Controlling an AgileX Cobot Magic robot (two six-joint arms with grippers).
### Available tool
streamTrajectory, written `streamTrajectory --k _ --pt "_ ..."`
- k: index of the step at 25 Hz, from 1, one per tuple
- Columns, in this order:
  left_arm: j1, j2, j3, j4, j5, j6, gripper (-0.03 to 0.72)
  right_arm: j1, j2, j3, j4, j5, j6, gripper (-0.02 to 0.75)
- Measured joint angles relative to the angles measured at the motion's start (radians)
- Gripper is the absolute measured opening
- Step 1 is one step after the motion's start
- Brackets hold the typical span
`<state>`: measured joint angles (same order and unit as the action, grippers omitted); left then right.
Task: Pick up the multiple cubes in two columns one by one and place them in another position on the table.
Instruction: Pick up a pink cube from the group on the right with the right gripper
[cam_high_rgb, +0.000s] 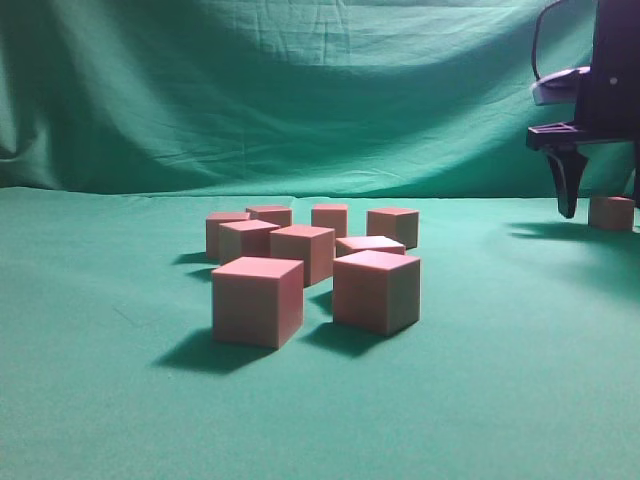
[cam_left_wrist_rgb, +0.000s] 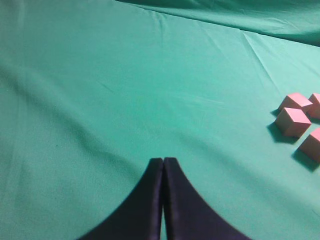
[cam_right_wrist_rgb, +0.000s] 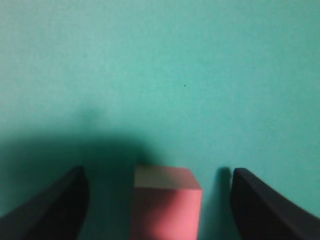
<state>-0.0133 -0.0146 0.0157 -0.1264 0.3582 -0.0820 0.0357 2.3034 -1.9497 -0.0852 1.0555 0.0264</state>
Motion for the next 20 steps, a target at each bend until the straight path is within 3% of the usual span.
streamTrajectory --k 2,8,15,20 --pt "0.000 0.000 0.000 0.000 0.000 0.000 0.000 -0.002 0.012 0.000 0.000 0.000 0.002 0.567" --pt "0.000 0.000 0.000 0.000 0.000 0.000 0.000 -0.002 0.021 -0.002 0.013 0.011 0.004 0.258" --pt "0.000 0.000 0.000 0.000 0.000 0.000 0.000 0.020 -0.046 -0.078 0.037 0.127 0.004 0.263" --pt "0.000 0.000 0.000 0.000 0.000 0.000 0.000 0.134 -0.189 -0.092 0.037 0.176 -0.014 0.263"
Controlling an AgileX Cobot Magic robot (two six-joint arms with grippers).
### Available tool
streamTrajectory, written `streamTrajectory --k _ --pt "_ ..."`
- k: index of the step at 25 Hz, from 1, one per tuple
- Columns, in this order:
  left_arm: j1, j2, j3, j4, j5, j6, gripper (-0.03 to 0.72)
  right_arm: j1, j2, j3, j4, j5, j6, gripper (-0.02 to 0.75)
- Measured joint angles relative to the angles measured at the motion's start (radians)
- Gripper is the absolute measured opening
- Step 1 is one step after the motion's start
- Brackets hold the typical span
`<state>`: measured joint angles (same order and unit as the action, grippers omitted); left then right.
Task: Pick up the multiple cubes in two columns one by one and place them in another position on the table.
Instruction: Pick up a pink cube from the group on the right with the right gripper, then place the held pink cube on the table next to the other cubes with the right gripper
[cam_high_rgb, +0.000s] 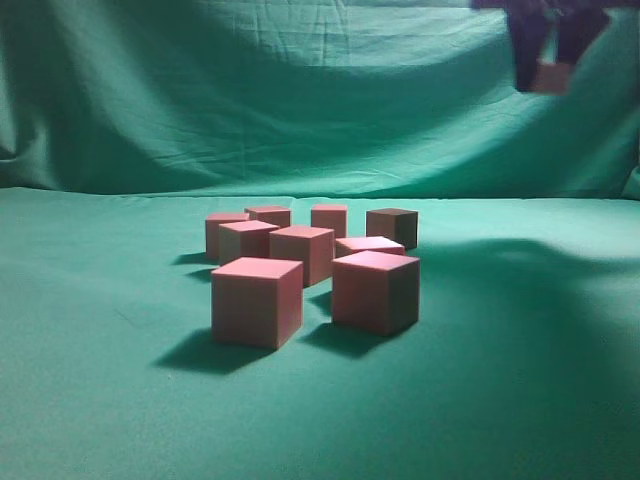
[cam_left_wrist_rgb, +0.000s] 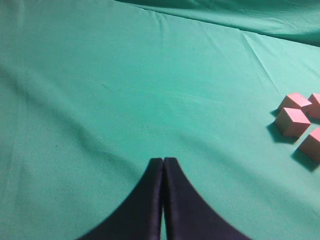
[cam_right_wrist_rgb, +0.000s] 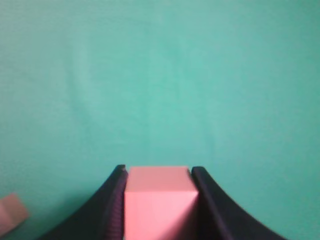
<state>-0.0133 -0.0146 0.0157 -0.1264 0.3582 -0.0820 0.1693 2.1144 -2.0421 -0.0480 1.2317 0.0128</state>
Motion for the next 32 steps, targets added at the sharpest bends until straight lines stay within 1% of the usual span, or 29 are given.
streamTrajectory --k 4,7,11,15,19,24,29,32 --pt "0.000 0.000 0.000 0.000 0.000 0.000 0.000 0.142 -0.081 0.000 0.021 0.007 -0.021 0.263" --pt "0.000 0.000 0.000 0.000 0.000 0.000 0.000 0.259 -0.122 0.043 0.041 0.009 -0.025 0.263" --pt "0.000 0.000 0.000 0.000 0.000 0.000 0.000 0.411 -0.146 0.121 0.048 0.010 -0.025 0.263" --pt "0.000 0.000 0.000 0.000 0.000 0.000 0.000 0.542 -0.148 0.232 0.057 0.006 -0.025 0.263" --pt "0.000 0.000 0.000 0.000 0.000 0.000 0.000 0.630 -0.148 0.360 0.107 -0.068 -0.015 0.263" --pt "0.000 0.000 0.000 0.000 0.000 0.000 0.000 0.725 -0.148 0.479 0.118 -0.162 -0.013 0.263" --pt "0.000 0.000 0.000 0.000 0.000 0.000 0.000 0.808 -0.148 0.528 0.118 -0.264 -0.010 0.263" --pt "0.000 0.000 0.000 0.000 0.000 0.000 0.000 0.827 -0.133 0.534 0.120 -0.295 0.006 0.263"
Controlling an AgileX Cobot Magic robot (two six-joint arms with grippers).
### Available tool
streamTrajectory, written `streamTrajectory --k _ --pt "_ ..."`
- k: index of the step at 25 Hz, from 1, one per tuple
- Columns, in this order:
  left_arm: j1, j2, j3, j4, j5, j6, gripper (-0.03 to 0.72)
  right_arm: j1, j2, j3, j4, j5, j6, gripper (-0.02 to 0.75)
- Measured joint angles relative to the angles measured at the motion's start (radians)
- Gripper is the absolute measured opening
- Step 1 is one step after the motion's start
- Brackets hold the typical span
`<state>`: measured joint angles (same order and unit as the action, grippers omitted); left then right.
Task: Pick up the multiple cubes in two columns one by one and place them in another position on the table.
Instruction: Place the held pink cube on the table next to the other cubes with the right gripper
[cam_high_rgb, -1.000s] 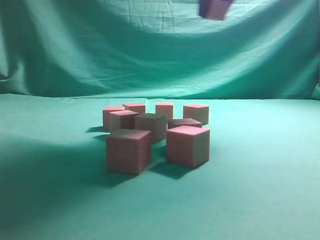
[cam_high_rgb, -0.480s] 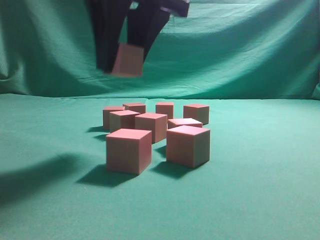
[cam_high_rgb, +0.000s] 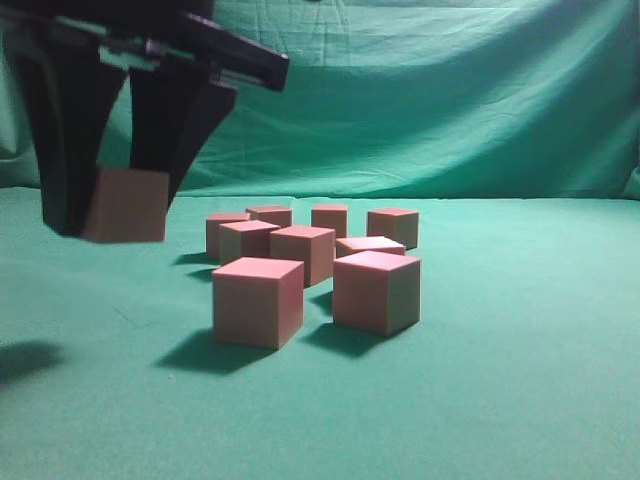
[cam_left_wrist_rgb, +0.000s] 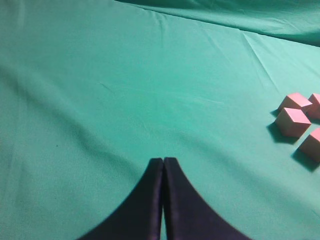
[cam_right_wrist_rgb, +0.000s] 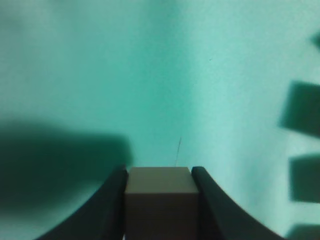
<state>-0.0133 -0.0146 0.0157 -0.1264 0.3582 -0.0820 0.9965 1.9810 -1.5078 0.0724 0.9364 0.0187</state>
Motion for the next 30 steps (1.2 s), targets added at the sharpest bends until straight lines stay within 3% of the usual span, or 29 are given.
streamTrajectory --k 8,22,27,30 --pt "0.000 0.000 0.000 0.000 0.000 0.000 0.000 0.002 0.058 0.002 -0.123 -0.015 0.115 0.263" --pt "0.000 0.000 0.000 0.000 0.000 0.000 0.000 0.002 0.099 0.002 -0.126 -0.046 0.142 0.263" --pt "0.000 0.000 0.000 0.000 0.000 0.000 0.000 0.002 0.099 -0.011 -0.126 -0.017 0.142 0.531" --pt "0.000 0.000 0.000 0.000 0.000 0.000 0.000 0.002 0.099 -0.060 -0.124 0.023 0.142 0.649"
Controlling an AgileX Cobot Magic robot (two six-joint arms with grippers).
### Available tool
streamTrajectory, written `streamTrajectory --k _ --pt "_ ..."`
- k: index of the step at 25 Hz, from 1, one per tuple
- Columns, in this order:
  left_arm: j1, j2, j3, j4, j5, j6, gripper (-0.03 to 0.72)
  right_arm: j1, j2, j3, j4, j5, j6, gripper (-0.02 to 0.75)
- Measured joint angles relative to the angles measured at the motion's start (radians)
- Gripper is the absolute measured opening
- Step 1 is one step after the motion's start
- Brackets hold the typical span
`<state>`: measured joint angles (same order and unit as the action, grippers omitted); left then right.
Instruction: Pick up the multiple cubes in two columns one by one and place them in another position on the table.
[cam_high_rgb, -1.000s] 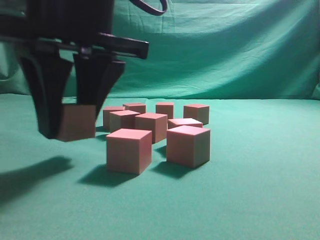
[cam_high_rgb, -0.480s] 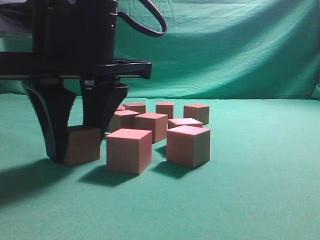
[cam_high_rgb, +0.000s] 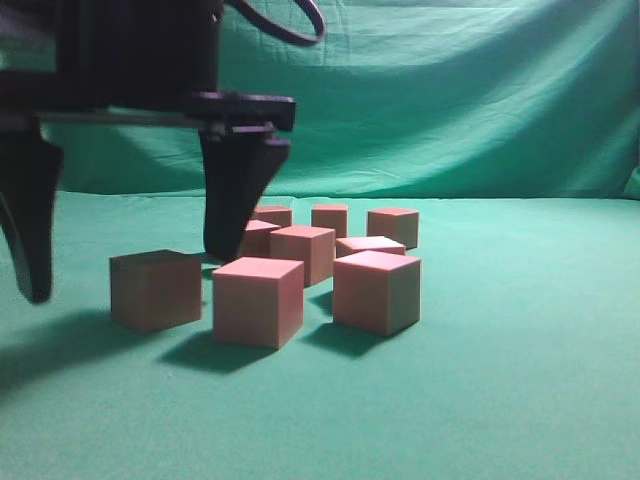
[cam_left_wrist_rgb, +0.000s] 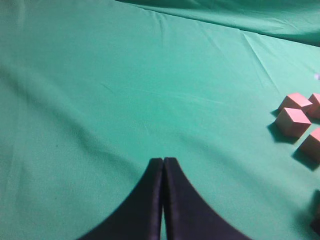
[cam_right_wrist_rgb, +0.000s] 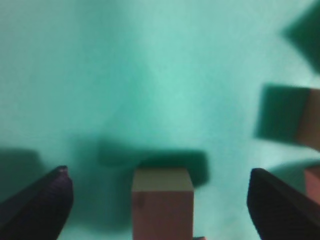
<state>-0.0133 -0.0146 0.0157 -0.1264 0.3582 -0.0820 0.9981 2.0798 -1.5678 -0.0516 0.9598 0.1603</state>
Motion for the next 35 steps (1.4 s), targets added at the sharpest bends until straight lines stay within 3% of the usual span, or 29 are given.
streamTrajectory --k 6,9,14,17,23,30,35 --pt "0.000 0.000 0.000 0.000 0.000 0.000 0.000 0.000 0.006 -0.220 0.000 0.189 -0.039 0.668" --pt "0.000 0.000 0.000 0.000 0.000 0.000 0.000 0.000 0.010 -0.413 -0.002 0.261 -0.040 0.500" --pt "0.000 0.000 0.000 0.000 0.000 0.000 0.000 0.000 -0.062 -0.632 -0.002 0.283 -0.040 0.087" --pt "0.000 0.000 0.000 0.000 0.000 0.000 0.000 0.000 -0.158 -0.673 -0.006 0.292 -0.042 0.000" --pt "0.000 0.000 0.000 0.000 0.000 0.000 0.000 0.018 -0.376 -0.680 -0.008 0.314 -0.103 0.000" --pt "0.000 0.000 0.000 0.000 0.000 0.000 0.000 0.139 -0.540 -0.678 0.058 0.322 -0.234 0.000" --pt "0.000 0.000 0.000 0.000 0.000 0.000 0.000 0.162 -0.703 -0.532 0.045 0.322 -0.190 0.000"
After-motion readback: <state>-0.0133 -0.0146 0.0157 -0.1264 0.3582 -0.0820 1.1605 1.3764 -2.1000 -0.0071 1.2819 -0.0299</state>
